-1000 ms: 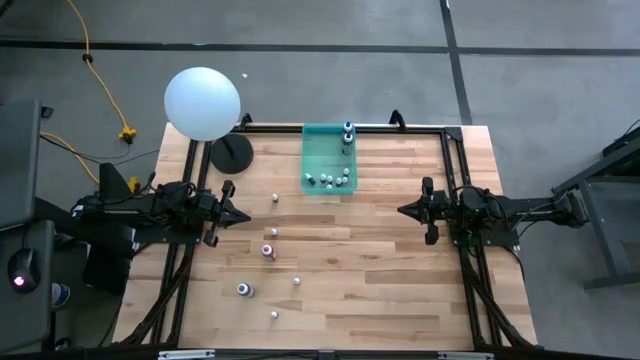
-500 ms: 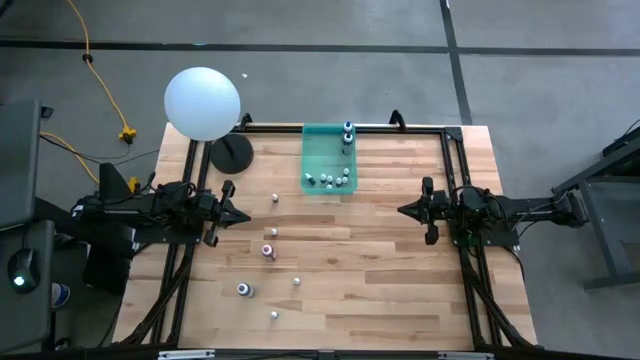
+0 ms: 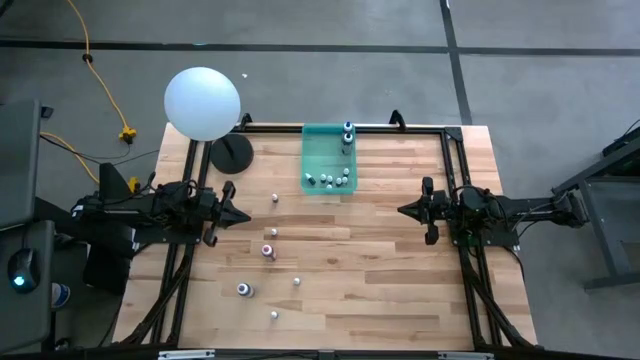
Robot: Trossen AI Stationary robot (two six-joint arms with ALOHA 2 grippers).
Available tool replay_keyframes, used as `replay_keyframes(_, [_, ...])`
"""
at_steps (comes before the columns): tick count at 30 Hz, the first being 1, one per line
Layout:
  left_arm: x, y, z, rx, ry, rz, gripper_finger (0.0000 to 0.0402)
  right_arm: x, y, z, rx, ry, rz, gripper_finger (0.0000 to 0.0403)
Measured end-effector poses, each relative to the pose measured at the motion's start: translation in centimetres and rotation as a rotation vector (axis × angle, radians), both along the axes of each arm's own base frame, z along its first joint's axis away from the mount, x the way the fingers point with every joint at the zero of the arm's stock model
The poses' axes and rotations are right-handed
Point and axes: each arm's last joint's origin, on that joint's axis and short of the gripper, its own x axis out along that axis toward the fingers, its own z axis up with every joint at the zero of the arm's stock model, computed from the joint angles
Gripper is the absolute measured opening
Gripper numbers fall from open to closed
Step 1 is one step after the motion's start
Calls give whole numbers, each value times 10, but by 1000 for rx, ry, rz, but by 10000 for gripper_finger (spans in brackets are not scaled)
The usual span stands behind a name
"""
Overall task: Pick & Place food coloring
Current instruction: Put the pink food coloring bottle into the light blue bin
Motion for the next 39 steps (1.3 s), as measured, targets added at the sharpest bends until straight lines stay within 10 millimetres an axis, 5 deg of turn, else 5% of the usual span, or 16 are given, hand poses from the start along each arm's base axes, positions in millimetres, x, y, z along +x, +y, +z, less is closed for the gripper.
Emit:
replay_keyframes(9, [-3, 0, 9, -100, 52, 10, 1, 0, 0, 0, 0, 0, 0, 0])
replay_keyframes(21, [-11, 3, 79, -83, 201, 96, 6, 0, 0, 0, 0, 0, 1, 0])
replay_keyframes(31, [-1, 2, 154, 26, 519, 66, 109, 0, 0, 0, 0, 0, 1, 0])
replay_keyframes(39, [3, 1, 188, 128, 762, 7, 180, 0, 0, 0, 0, 0, 1, 0])
